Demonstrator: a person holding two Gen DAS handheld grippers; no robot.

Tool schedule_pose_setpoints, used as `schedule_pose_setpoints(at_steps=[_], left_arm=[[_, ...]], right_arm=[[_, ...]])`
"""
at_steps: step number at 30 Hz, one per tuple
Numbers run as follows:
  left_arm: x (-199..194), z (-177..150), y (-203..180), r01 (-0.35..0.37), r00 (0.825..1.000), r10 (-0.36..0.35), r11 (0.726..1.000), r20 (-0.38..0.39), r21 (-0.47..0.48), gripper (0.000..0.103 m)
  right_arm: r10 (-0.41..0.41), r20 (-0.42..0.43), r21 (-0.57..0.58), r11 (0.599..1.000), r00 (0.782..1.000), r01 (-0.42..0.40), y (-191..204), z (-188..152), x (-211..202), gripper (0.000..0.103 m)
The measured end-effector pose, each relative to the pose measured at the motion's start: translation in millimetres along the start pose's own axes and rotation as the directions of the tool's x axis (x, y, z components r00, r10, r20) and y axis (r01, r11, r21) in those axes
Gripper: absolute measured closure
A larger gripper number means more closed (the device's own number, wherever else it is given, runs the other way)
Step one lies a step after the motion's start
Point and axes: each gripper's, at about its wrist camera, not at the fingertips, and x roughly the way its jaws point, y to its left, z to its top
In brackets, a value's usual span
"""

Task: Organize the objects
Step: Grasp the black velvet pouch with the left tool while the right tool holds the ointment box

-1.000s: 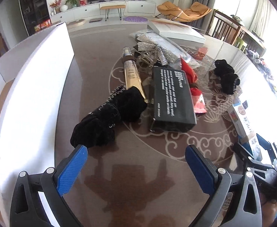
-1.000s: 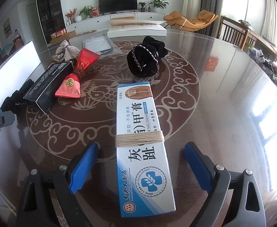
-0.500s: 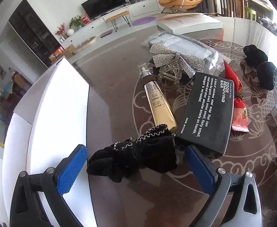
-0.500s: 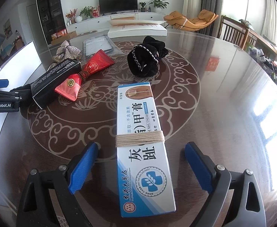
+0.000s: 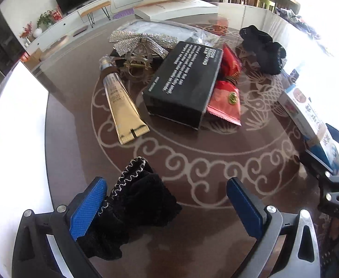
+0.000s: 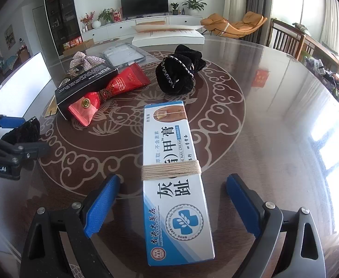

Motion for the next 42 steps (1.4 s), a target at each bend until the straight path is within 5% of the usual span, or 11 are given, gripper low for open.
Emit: schedule_pose_setpoints(at_steps=[14, 18, 22, 26, 30, 34, 39, 42], left_arm=[[-13.9, -35.0, 0.3, -0.023, 1.0, 0.023, 0.999, 0.011, -0.026, 0.0], [-24.7, -44.5, 2.3, -0.005, 0.992, 0.019, 0.993, 0.121, -0.117, 0.038], [-27.9, -66.6, 2.4, 0.043, 0.989, -0.015, 0.981, 0.144, -0.188, 0.05], [-27.4, -77.7, -0.3, 0.049, 0.985, -0.011, 0.975, 0.172, -0.215, 0.05], [-21.6, -70.0, -3.4, 0.028, 0.991, -0.003, 0.982, 0.136, -0.187, 0.023], [-24.4, -60.3, -3.0, 0.045, 0.99, -0.018, 0.98, 0.14, -0.192, 0.02], [-15.1, -51.3, -3.8, -0.002, 0.994, 0.021, 0.984, 0.105, -0.178, 0.015], [-10.2, -48.7, -0.1, -0.007, 0.996, 0.024, 0.984, 0.09, -0.179, 0.013]], right_arm=[[0.002, 0.001, 0.001, 1.0, 1.0, -0.002, 0.2, -0.1, -0.2, 0.009], [0.005, 0.002, 0.003, 1.0, 1.0, -0.005, 1.2, 0.3, -0.5, 0.009], [0.006, 0.002, 0.004, 1.0, 1.0, -0.006, 1.3, 0.7, -0.7, 0.009], [0.006, 0.002, 0.004, 1.0, 1.0, -0.006, 1.2, 0.5, -0.7, 0.009], [0.03, 0.008, 0.016, 0.999, 1.0, -0.03, -0.7, 0.8, -2.2, 0.006], [0.121, 0.005, 0.054, 0.991, 0.993, -0.121, -12.2, 2.5, -5.9, 0.004], [0.198, -0.153, 0.121, 0.976, 0.968, -0.181, -26.0, 27.7, 5.1, 0.004], [0.151, -0.27, 0.058, 0.988, 0.951, -0.141, -16.6, 46.0, 19.1, 0.008]])
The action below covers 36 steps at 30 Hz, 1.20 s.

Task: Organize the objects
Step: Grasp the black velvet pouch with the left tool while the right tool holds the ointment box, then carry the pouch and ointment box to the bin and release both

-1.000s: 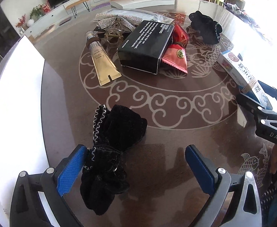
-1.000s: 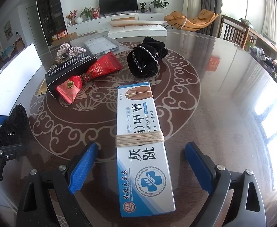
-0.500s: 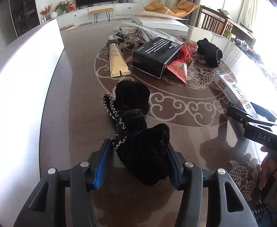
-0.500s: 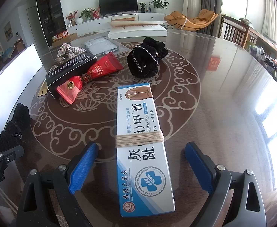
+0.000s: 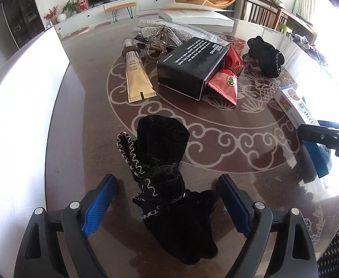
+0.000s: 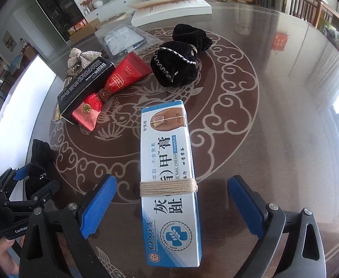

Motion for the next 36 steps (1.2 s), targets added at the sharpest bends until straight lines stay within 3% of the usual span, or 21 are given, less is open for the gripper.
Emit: schedule_pose_setpoints(at_steps=[2, 3, 4, 5, 6, 7, 10, 14, 17, 19, 23, 28, 32, 36], left_arm=[[1.8, 2.3, 3.2, -0.011, 1.0, 0.01, 1.0, -0.009, -0.009, 0.011], [2.4, 3.2, 4.6, -0.011, 1.0, 0.011, 1.0, -0.01, -0.01, 0.011], [1.9, 3.3, 5.7, -0.017, 1.0, 0.017, 1.0, -0.004, -0.007, 0.014], [-0.3, 2.6, 6.4, -0.016, 1.0, 0.016, 1.0, 0.017, -0.004, 0.024], [-3.5, 1.1, 7.8, 0.014, 0.999, -0.014, 1.0, 0.04, -0.006, 0.053], [-7.1, -0.3, 8.9, 0.021, 0.998, -0.02, 1.0, 0.061, -0.011, 0.071], [-21.1, -8.3, 13.2, 0.067, 0.99, -0.061, 0.997, 0.126, -0.037, 0.071], [-63.4, -19.3, 14.4, 0.135, 0.97, -0.12, 0.989, 0.214, -0.057, 0.071], [-109.2, -23.2, 28.3, 0.22, 0.941, -0.188, 0.971, 0.281, -0.088, 0.071], [-141.8, -25.2, 45.9, 0.231, 0.922, -0.185, 0.968, 0.339, -0.1, 0.071], [-188.4, -37.9, 100.2, 0.118, 0.91, -0.037, 0.978, 0.413, -0.171, 0.071], [-191.8, -66.4, 187.0, -0.076, 0.925, 0.186, 0.945, 0.331, -0.318, 0.071], [-180.3, -92.9, 238.0, -0.171, 0.93, 0.282, 0.899, 0.234, -0.404, 0.071], [-170.1, -110.0, 256.2, -0.204, 0.932, 0.312, 0.872, 0.183, -0.445, 0.07]], right_arm=[[-0.062, -0.036, -0.069, 0.996, 0.997, 0.06, 11.2, 6.5, 4.5, 0.02], [-0.105, -0.047, -0.106, 0.989, 0.993, 0.1, 15.5, 6.5, 5.9, 0.033], [-0.13, -0.045, -0.126, 0.984, 0.991, 0.123, 17.7, 5.4, 4.1, 0.051], [-0.132, -0.044, -0.126, 0.984, 0.99, 0.126, 16.8, 3.2, 0.8, 0.059], [-0.135, -0.046, -0.112, 0.985, 0.99, 0.129, 13.6, 0.4, -2.5, 0.059], [-0.131, -0.047, -0.098, 0.987, 0.99, 0.126, 9.7, -2.7, -6.0, 0.059], [-0.089, -0.024, -0.062, 0.994, 0.996, 0.087, 2.2, -11.7, -21.3, 0.059], [0.068, 0.025, -0.008, 0.998, 0.997, -0.068, 11.4, -13.2, -54.2, 0.059], [0.165, 0.052, -0.027, 0.986, 0.985, -0.164, 45.8, -4.2, -76.7, 0.059], [0.234, 0.065, -0.06, 0.971, 0.97, -0.23, 79.5, 5.7, -89.5, 0.059], [0.395, 0.062, -0.148, 0.912, 0.917, -0.383, 167.1, 18.1, -110.5, 0.059], [0.518, -0.001, -0.285, 0.82, 0.856, -0.496, 285.1, 14.6, -122.4, 0.059], [0.532, -0.056, -0.37, 0.775, 0.845, -0.512, 353.0, -0.4, -113.6, 0.059], [0.53, -0.094, -0.387, 0.76, 0.843, -0.522, 390.7, -12.9, -89.6, 0.059]])
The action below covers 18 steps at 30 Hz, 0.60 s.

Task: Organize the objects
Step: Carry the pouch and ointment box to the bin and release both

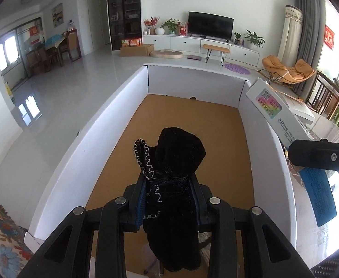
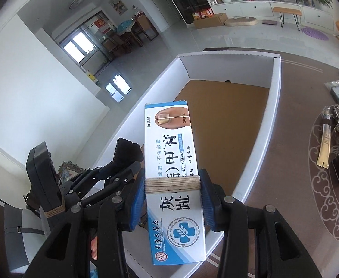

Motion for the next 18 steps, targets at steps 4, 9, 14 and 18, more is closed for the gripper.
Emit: schedule_pose_setpoints(at_steps=[4, 9, 14, 18], left_arm=[[11.9, -5.7, -4.4, -0.055, 0.998, 0.055, 0.998, -0.031, 0.021, 0.032], [3.4, -4.3, -16.4, -0.126, 0.991, 0.124, 0.991, 0.045, 0.052, 0.003], [-6.2, -1.9, -44.2, 0.009, 0.997, -0.012, 0.999, 0.083, 0.039, 0.003], [-30.6, -10.8, -103.3, 0.214, 0.966, -0.226, 0.972, 0.127, 0.098, 0.003]], right_arm=[[0.017, -0.021, 0.028, 0.999, 1.0, -0.016, -4.6, -5.5, 30.2, 0.053], [-0.005, 0.0, 0.054, 0.999, 1.0, 0.005, -23.9, -14.8, 27.9, 0.034], [-0.129, 0.169, 0.048, 0.991, 0.977, 0.122, -58.9, -31.6, -28.1, 0.013], [-0.413, 0.255, 0.092, 0.911, 0.874, 0.403, -112.4, -89.9, -68.9, 0.007]])
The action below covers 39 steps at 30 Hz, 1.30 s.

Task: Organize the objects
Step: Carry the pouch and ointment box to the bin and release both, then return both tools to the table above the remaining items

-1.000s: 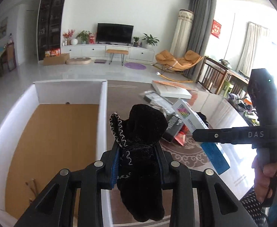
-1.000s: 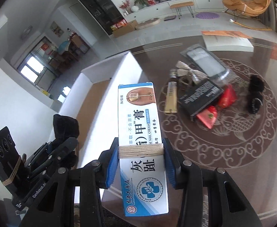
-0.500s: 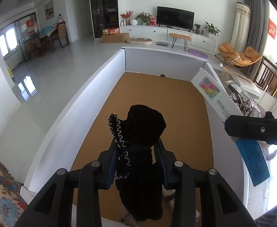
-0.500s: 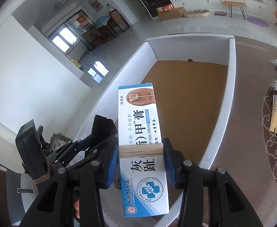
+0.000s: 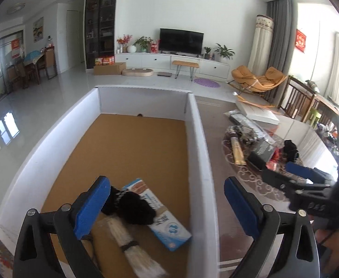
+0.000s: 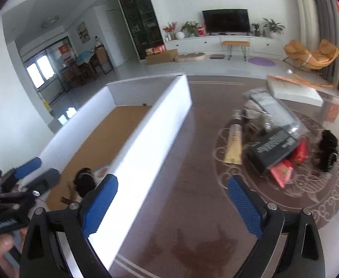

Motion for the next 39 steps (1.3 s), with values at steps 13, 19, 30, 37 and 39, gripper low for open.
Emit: schedule_pose_setpoints(at_steps=[13, 19, 30, 37, 39], left_arm=[[69.4, -62.7, -199.6, 0.356, 0.918, -0.304, 0.915, -0.256, 0.19, 0.003], [118.8, -77.9, -198.6, 0.229, 0.945, -0.161, 0.948, -0.286, 0.22, 0.003], [153.0, -75.3, -192.3, 0.112, 0.961, -0.047, 0.967, -0.274, 0.229, 0.0], [152.8, -74.8, -191.7, 0.113, 0.96, -0.048, 0.967, -0.274, 0.227, 0.0], [152.8, -74.8, -191.7, 0.113, 0.96, -0.048, 0.967, -0.274, 0.227, 0.0]], right_arm=[[-0.398, -0.148, 0.227, 0.877, 0.905, 0.423, -191.6, -99.3, -37.5, 0.007], [-0.393, -0.176, 0.211, 0.88, 0.902, 0.425, -209.0, -94.2, -17.8, 0.007], [-0.397, -0.176, 0.18, 0.887, 0.901, 0.426, -213.2, -91.9, 0.5, 0.0], [-0.402, -0.176, 0.185, 0.883, 0.899, 0.431, -216.2, -83.4, 9.6, 0.0], [-0.402, -0.176, 0.185, 0.883, 0.899, 0.431, -216.1, -83.6, 9.8, 0.0]])
